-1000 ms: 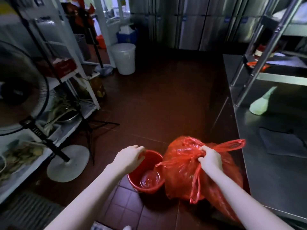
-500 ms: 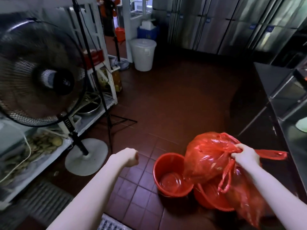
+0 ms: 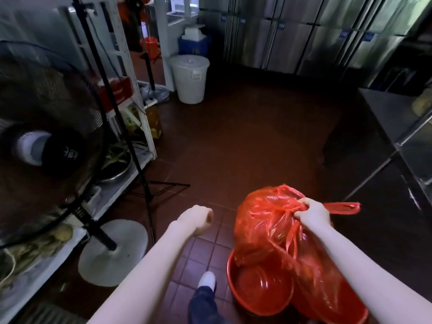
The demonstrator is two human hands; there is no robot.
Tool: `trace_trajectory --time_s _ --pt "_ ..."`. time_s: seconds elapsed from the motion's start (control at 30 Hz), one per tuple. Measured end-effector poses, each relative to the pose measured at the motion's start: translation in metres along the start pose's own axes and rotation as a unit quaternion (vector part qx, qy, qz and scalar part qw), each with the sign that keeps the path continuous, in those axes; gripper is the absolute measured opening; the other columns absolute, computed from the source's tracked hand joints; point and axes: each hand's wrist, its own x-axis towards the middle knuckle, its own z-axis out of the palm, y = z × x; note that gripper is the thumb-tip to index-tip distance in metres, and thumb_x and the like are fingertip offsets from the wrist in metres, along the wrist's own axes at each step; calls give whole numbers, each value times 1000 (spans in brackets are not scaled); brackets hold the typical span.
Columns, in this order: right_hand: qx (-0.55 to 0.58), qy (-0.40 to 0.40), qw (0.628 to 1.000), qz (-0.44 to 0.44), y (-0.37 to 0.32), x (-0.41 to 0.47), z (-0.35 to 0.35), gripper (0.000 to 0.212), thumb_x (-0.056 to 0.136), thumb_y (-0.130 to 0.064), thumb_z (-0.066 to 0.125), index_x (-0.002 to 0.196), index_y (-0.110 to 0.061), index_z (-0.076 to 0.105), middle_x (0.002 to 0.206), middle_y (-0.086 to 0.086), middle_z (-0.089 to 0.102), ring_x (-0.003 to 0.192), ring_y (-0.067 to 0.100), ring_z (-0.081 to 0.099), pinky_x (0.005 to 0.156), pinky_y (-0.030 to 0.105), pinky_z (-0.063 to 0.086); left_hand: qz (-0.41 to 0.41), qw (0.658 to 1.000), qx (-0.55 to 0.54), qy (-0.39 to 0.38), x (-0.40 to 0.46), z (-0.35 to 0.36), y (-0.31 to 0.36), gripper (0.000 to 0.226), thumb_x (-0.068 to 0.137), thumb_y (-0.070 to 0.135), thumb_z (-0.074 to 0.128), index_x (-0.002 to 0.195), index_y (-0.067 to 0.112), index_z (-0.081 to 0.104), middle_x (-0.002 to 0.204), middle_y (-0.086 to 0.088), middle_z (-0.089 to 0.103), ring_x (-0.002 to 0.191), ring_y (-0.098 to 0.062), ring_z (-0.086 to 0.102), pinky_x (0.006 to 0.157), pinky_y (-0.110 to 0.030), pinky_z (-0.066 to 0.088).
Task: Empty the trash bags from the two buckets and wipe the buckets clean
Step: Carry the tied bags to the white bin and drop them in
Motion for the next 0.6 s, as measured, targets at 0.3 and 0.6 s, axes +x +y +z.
trace_trajectory --time_s 0.3,0.6 --pt "32 8 999 34 -97 147 51 30 80 -8 72 106 -21 68 107 10 70 99 34 64 88 33 47 70 998 -1 -8 147 -92 -23 21 86 23 51 101 25 65 105 -4 69 99 -27 63 82 -32 51" --pt "48 52 996 60 -180 301 58 35 81 -10 72 114 -19 67 119 14 66 112 37 57 94 36 44 -8 1000 11 -7 299 -193 -106 20 88 24 56 104 22 68 109 -4 70 105 -25 63 82 -29 47"
